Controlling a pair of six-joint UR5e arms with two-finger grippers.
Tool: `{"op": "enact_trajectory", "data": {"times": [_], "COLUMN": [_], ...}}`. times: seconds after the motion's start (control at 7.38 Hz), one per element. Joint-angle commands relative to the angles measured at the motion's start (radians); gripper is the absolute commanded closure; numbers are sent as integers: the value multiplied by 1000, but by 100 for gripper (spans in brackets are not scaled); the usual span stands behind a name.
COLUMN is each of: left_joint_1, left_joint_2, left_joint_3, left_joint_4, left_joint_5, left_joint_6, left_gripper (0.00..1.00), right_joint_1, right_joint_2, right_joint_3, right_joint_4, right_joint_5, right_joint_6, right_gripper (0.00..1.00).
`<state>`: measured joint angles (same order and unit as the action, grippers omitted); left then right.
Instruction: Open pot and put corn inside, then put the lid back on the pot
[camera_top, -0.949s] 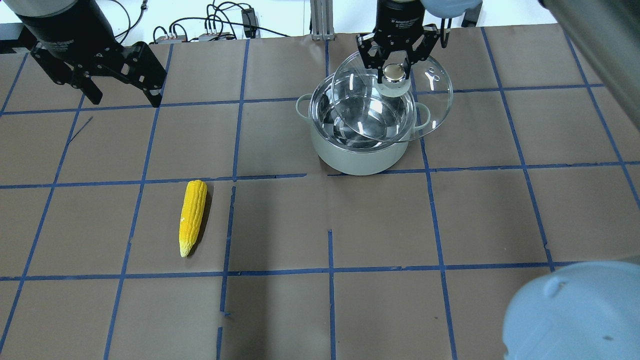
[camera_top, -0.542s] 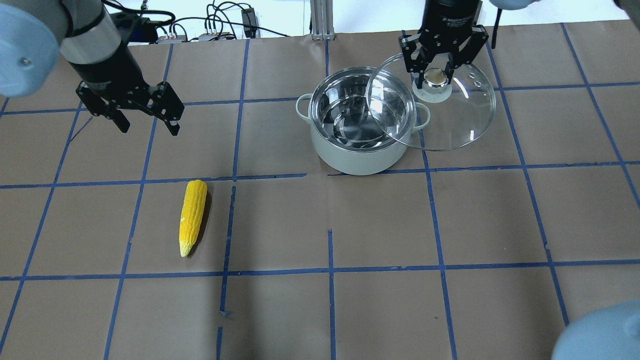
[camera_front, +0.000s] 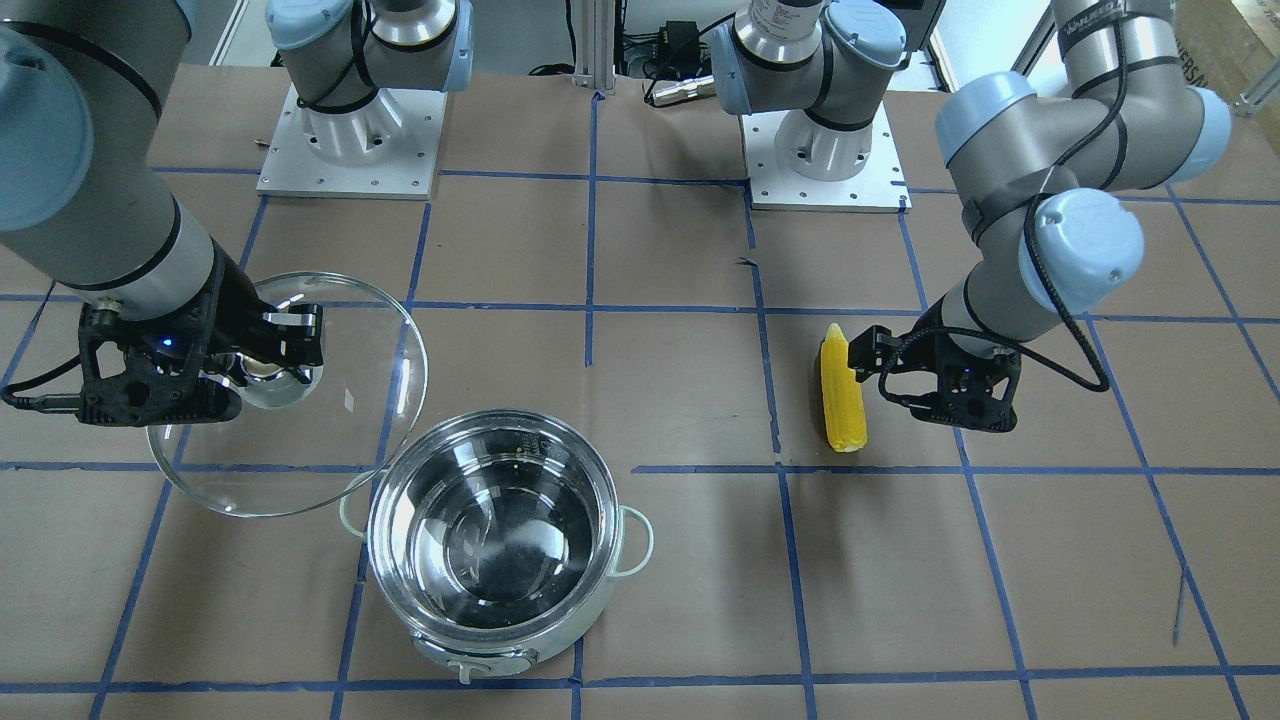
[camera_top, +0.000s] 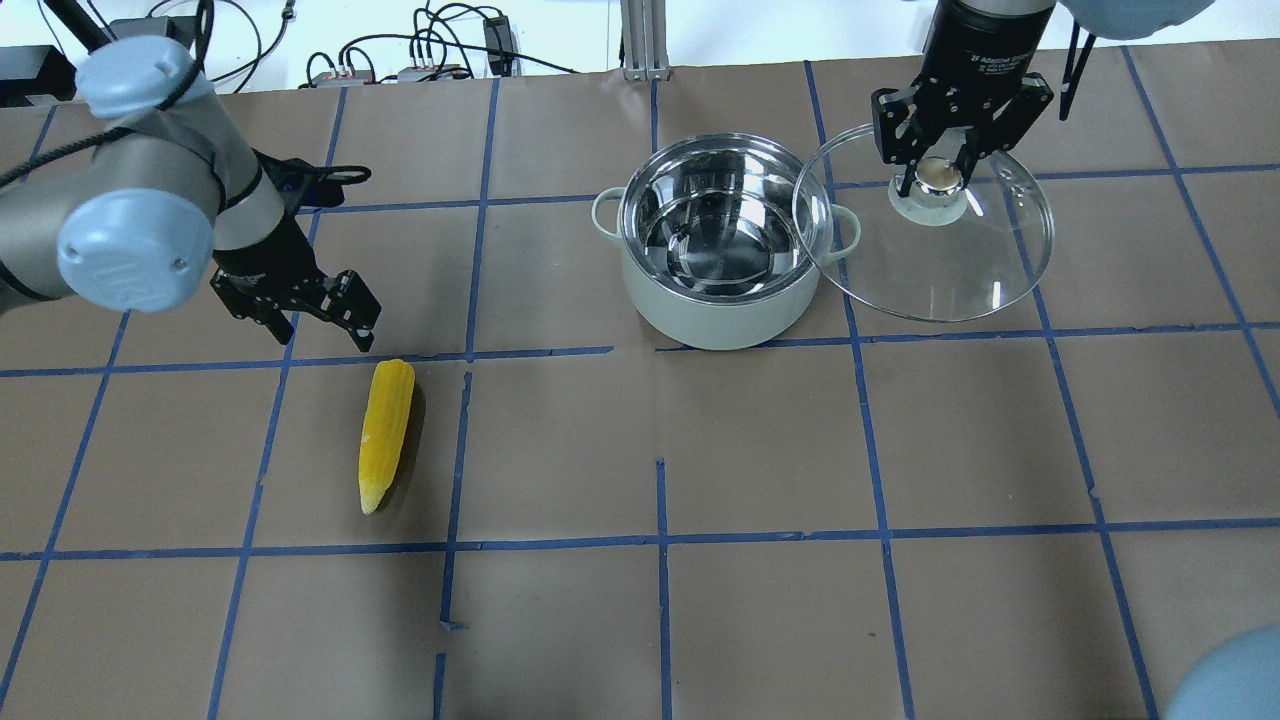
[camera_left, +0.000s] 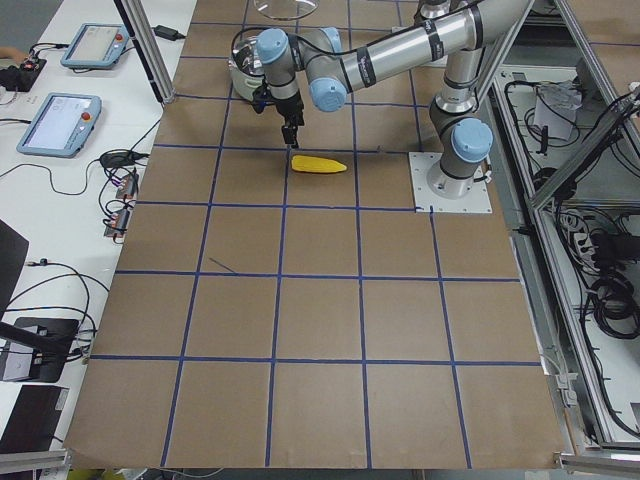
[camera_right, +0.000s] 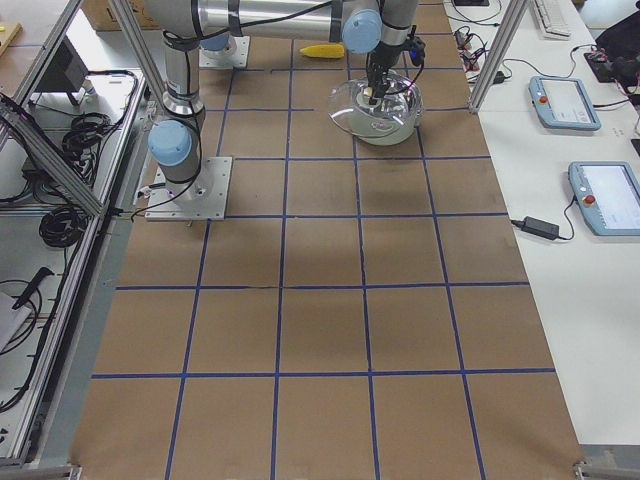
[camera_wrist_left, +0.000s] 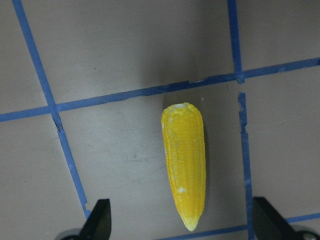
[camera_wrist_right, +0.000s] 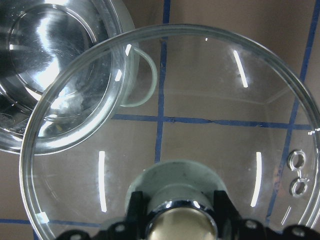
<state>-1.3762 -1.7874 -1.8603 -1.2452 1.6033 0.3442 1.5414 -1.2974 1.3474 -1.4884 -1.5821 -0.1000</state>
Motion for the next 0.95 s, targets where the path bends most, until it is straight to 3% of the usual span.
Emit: {"op": "enact_trajectory", "data": {"times": [0.0,0.14,0.41,0.54,0.68,0.81], "left_joint_1": [-9,-9,-9,-9,-10,-14], "left_joint_2": [-46,-52,-102,-106,-106,-95], "left_joint_3": [-126,-155,-175,-177,-184,-188], "left_joint_4": [166,170,270,298,296,300], "left_joint_5": [-38,-84,-74,-65,-51,-37], "left_joint_6": [-7,-10,-5,-7,-22,-27], "left_gripper": [0,0,3,37,87,89], "right_joint_1": [-6,-6,-3,5,5,6], "right_joint_2": [-2,-9,-11,-11,-7,-3], "right_joint_3": [35,61,70,72,72,72], "right_joint_4": [-27,-54,-93,-93,-93,-95], "right_joint_5": [-1,-1,-1,8,10,10], "right_joint_6": [-6,-6,-4,5,9,9], "right_gripper": [72,72,71,70,70,70]}}
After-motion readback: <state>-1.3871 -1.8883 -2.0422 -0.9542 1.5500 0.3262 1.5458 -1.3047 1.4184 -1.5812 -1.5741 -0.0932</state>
